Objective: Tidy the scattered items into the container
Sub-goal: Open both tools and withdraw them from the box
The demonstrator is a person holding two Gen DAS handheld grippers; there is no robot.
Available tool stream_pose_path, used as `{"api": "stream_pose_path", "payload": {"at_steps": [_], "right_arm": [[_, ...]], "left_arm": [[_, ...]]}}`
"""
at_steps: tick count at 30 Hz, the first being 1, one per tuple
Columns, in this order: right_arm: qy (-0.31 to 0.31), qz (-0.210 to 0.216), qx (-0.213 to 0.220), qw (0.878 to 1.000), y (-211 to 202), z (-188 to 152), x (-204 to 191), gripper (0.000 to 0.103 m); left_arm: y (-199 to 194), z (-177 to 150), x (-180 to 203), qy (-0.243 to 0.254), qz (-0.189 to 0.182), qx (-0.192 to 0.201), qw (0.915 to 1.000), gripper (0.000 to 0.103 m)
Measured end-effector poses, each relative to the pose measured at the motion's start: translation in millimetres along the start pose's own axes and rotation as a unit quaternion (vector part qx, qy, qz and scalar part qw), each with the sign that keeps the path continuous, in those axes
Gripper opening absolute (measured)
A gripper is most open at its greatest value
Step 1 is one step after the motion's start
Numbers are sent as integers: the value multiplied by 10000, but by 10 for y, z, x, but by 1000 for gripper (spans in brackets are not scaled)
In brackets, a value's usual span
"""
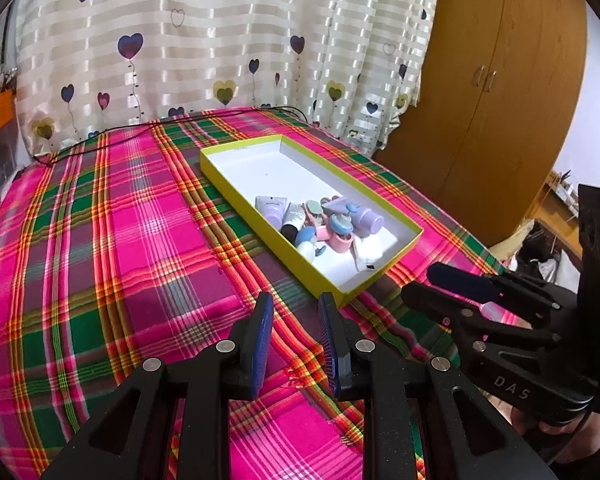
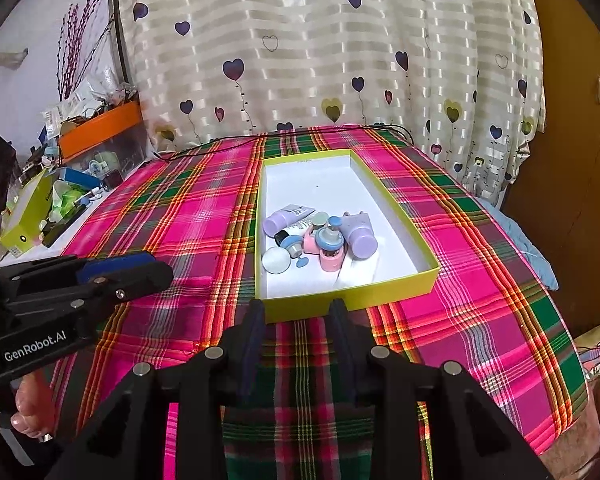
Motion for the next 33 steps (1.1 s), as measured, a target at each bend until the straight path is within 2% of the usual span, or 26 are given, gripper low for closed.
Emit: {"api": "stream_pose_path", "payload": {"at_steps": [12,19,33], "right_arm": [[-25,21,25,10000,-16,-3,13,33],[-21,26,15,10000,-15,-8,6,33],[55,-2,-20,10000,9,-28,55,33]], "left_arm": [[-54,27,41,26,1,56,10000,24],[-52,27,-4,-142,10,18,9999,24],[-64,58,-51,-157,268,257,9992,24]]}}
Point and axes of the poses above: each gripper's, at about its wrist camera, not at the fingertips, and y roughly the way its jaws point, x to its right, z to its top, the point moved 7 cm from there along y, roughly the way its jaws point, and after that the axes turned 2 degrees about y, right-handed, at the moved point
